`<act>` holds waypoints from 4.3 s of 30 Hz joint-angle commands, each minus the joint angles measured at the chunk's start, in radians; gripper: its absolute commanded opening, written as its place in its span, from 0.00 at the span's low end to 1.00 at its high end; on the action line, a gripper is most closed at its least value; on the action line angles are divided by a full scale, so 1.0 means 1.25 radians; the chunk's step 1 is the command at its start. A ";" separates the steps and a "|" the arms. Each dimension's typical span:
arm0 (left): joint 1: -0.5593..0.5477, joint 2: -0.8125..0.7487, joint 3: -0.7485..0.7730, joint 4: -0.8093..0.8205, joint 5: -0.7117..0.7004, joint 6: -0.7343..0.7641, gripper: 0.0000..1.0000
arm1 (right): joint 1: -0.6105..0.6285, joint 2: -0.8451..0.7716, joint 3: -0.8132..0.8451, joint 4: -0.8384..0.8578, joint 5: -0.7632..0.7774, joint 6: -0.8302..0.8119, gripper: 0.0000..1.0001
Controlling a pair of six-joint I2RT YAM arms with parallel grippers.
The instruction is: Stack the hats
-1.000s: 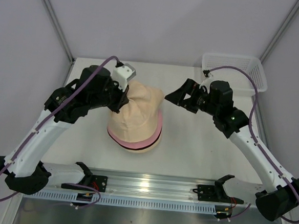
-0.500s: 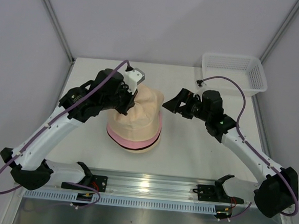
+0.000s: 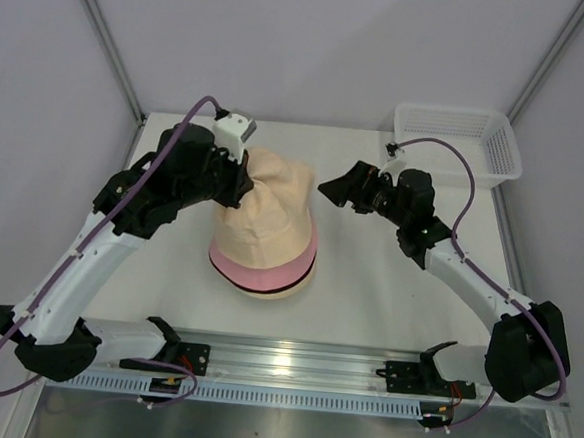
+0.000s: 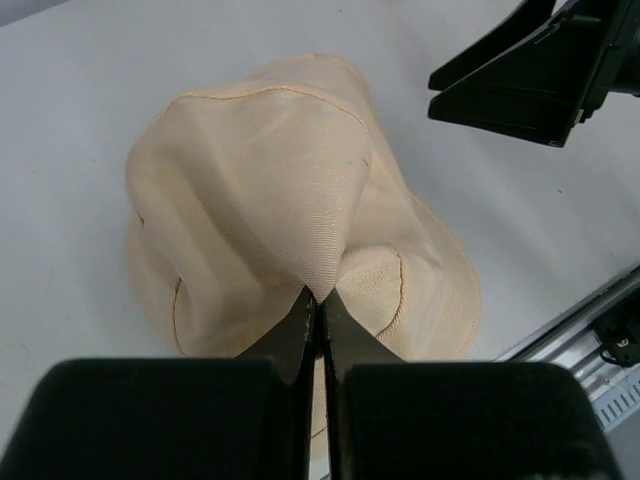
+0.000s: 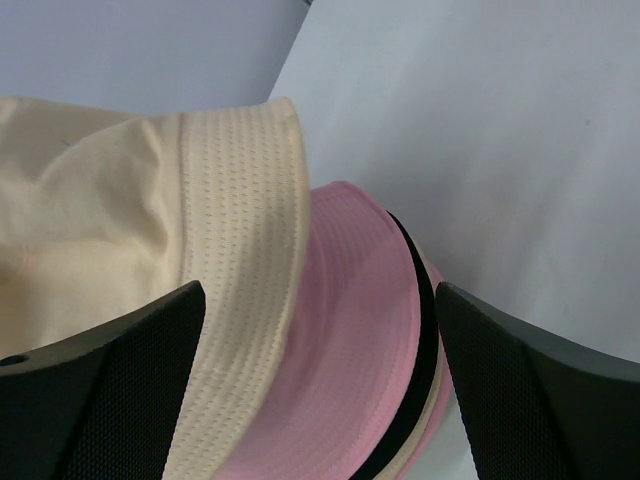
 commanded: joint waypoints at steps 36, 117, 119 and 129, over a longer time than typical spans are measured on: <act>0.000 0.014 -0.117 0.052 0.090 -0.002 0.07 | -0.003 0.383 -0.121 0.918 -0.217 0.418 0.85; 0.551 -0.382 -0.881 0.726 0.496 -0.732 0.19 | 0.120 0.025 -0.167 0.054 0.101 0.204 0.00; 0.551 -0.384 -0.861 0.699 0.482 -0.713 0.01 | 0.120 0.019 -0.157 0.039 0.101 0.212 0.00; 0.551 -0.413 -0.694 0.425 0.356 -0.554 0.01 | 0.144 -0.047 -0.096 -0.098 0.141 0.225 0.00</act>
